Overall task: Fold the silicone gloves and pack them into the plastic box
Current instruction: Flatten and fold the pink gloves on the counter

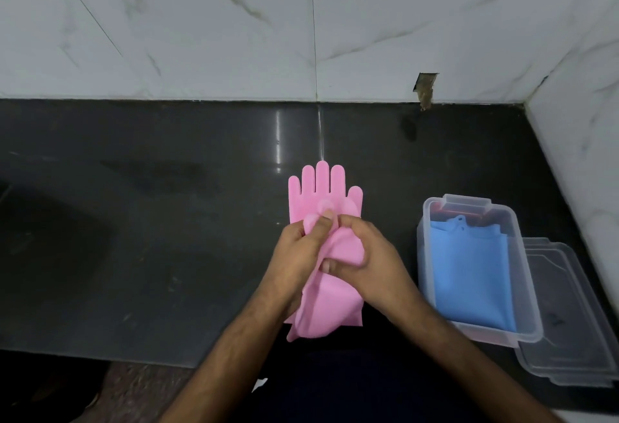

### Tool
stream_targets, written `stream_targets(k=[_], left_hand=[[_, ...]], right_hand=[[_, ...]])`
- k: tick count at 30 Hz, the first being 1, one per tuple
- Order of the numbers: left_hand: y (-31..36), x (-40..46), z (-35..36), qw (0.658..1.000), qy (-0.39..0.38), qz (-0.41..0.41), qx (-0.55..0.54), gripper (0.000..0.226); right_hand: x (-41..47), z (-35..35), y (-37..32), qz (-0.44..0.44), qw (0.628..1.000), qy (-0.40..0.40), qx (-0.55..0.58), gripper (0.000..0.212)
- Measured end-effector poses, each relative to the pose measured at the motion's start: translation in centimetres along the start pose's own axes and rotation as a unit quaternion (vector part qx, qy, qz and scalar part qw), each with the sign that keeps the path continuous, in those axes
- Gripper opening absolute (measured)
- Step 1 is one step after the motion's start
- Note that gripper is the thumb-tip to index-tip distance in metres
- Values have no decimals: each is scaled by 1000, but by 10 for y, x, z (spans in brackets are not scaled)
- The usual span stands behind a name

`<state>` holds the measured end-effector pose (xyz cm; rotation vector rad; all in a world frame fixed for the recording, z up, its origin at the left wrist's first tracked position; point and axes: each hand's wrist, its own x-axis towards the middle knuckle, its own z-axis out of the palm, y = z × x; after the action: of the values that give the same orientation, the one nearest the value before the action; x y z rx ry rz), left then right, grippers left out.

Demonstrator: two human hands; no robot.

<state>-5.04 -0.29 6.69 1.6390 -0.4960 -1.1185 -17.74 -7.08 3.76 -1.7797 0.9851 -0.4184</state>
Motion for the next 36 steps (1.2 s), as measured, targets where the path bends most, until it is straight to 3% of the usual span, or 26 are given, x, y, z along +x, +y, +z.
stream_targets(k=[7, 9, 11, 13, 20, 25, 36], left_hand=[[-1, 19, -25, 973, -22, -73, -216, 72], [-7, 25, -31, 974, -46, -64, -213, 63], [-11, 30, -34, 968, -65, -56, -237, 39], [-14, 35, -34, 962, -86, -40, -257, 36], [-9, 65, -35, 963, -25, -2, -267, 47], [-16, 90, -38, 976, 18, -21, -214, 37], [-9, 119, -27, 984, -4, -7, -176, 35]], right_hand=[[12, -2, -4, 56, 998, 31, -13, 47], [19, -5, -6, 52, 997, 44, -29, 43], [27, -8, -9, 45, 996, 58, -47, 44], [36, -8, -13, 37, 995, 63, -70, 44], [49, 3, -11, 13, 996, 45, -76, 77], [50, 7, -1, 35, 996, 23, -76, 78], [53, 12, 21, 31, 982, -9, -185, 84]])
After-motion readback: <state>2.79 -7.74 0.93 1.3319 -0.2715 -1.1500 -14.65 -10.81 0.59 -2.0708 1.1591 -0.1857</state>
